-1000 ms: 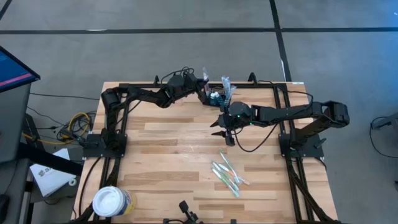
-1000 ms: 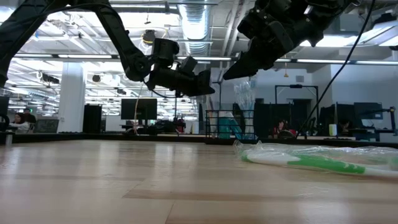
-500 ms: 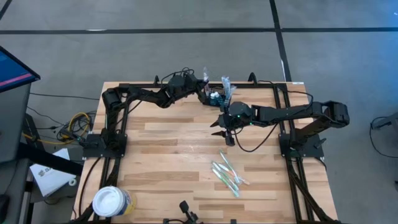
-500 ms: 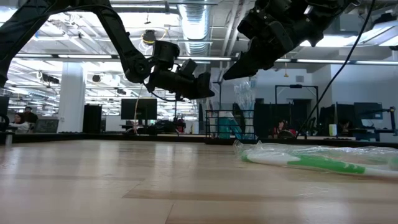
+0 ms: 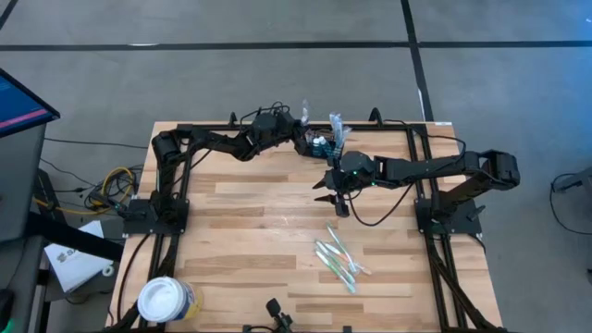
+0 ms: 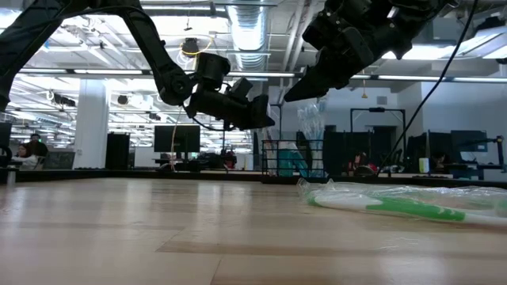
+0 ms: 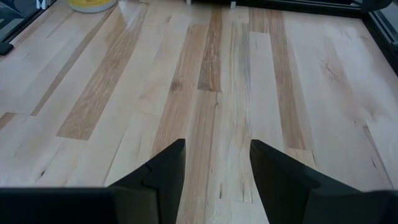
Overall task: Pick & Place toothbrushing station
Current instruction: Put the purple toothbrush into the mesh organizer
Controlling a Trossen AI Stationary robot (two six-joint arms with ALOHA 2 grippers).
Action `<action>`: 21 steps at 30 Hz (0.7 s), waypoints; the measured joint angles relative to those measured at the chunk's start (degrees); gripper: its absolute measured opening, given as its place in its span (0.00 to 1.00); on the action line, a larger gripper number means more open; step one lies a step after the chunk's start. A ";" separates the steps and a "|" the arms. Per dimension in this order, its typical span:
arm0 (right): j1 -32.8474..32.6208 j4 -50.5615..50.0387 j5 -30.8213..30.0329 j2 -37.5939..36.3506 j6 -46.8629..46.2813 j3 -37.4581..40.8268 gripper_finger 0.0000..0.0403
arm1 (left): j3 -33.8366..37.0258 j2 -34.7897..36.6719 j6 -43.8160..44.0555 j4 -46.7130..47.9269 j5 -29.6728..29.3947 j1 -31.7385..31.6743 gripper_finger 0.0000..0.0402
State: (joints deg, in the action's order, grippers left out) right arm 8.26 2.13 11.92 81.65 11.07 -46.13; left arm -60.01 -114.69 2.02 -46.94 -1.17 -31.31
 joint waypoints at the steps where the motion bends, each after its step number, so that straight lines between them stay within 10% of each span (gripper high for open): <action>1: 0.00 0.00 0.00 0.00 0.00 0.00 0.42 | 0.00 0.00 0.00 0.09 0.00 0.00 0.23; 21: 0.01 -0.44 0.00 0.00 -0.08 0.00 0.42 | 0.00 0.31 0.00 0.56 -2.05 -0.28 0.53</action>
State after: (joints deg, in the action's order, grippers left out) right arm 8.27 1.69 11.92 81.65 10.99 -46.13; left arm -60.01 -114.39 2.02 -46.38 -3.22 -31.59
